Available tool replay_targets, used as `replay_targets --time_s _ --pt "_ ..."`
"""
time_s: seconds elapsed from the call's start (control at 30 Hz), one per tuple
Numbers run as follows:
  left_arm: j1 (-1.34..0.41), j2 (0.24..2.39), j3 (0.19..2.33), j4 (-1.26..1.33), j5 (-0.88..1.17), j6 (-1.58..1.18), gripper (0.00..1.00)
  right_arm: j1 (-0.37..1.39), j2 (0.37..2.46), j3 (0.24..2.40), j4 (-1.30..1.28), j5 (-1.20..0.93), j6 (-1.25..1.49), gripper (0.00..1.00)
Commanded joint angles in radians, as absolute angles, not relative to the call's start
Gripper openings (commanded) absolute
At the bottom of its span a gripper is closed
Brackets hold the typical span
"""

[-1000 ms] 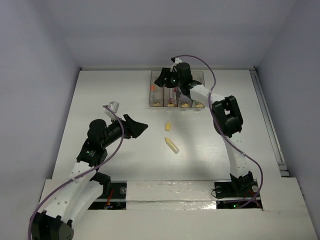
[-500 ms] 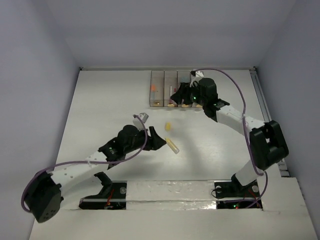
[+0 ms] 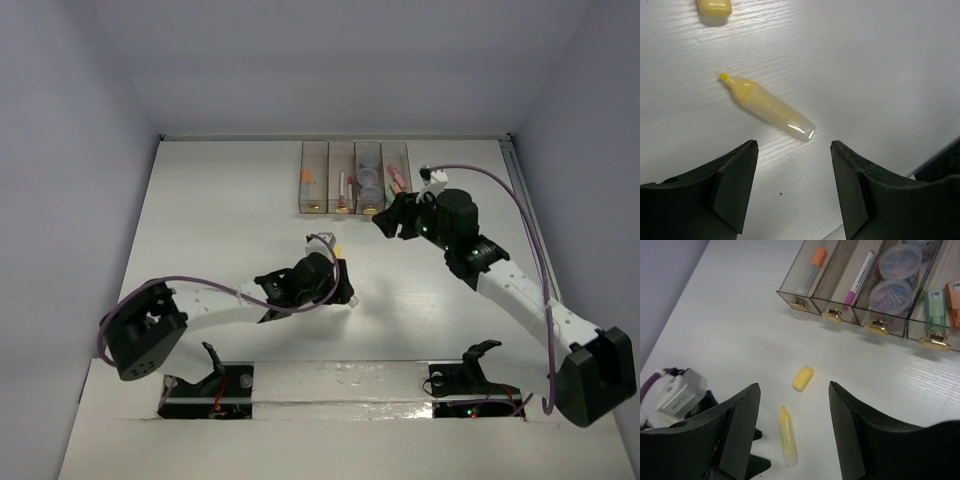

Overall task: Sort the stationery into containers
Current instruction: Pick up the pen from the center of the board.

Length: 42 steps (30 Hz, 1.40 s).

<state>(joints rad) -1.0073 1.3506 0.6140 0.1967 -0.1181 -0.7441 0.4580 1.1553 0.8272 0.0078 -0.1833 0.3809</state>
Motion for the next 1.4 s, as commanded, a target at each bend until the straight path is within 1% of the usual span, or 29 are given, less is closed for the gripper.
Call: replay_targets --time_s 0.0,0.2,0.43,0.67,0.93,1.03,1.1,1.13,1.2,1.27,1.37 --pt "-1.012 1.428 0.710 0.163 -0.196 -0.726 0.58 0.459 1.077 0.767 0.003 -0.167 0.367 0.63" --pt "-1.012 1.517 0.801 0.107 -0.228 -0.704 0.58 0.459 1.020 0.727 -0.011 -0.190 0.370 0.63" --pt "-1.012 1.581 0.830 0.083 -0.256 -0.704 0.57 0.459 0.999 0.721 0.018 -0.224 0.382 0.63" --pt "-1.023 1.623 0.871 0.049 -0.290 -0.695 0.54 0.459 0.976 0.712 0.025 -0.233 0.388 0.62" --pt "-1.032 1.690 0.928 0.046 -0.314 -0.658 0.54 0.459 0.968 0.703 0.034 -0.232 0.393 0.61" --pt "-1.043 1.713 0.951 0.046 -0.321 -0.626 0.49 0.459 0.971 0.696 0.043 -0.218 0.397 0.61" --pt "-1.043 1.720 0.959 0.040 -0.330 -0.609 0.48 0.459 0.979 0.695 0.044 -0.212 0.399 0.60" --pt "-1.052 1.720 0.959 0.035 -0.334 -0.607 0.49 0.459 0.980 0.695 0.044 -0.212 0.399 0.60" --pt "-1.052 1.713 0.956 0.017 -0.348 -0.609 0.55 0.459 0.986 0.695 0.048 -0.215 0.399 0.60" --pt "-1.052 1.701 0.940 0.009 -0.351 -0.612 0.63 0.459 0.986 0.693 0.052 -0.216 0.400 0.60" --pt "-1.062 1.666 0.916 0.003 -0.347 -0.621 0.63 0.459 0.989 0.693 0.051 -0.213 0.400 0.60"
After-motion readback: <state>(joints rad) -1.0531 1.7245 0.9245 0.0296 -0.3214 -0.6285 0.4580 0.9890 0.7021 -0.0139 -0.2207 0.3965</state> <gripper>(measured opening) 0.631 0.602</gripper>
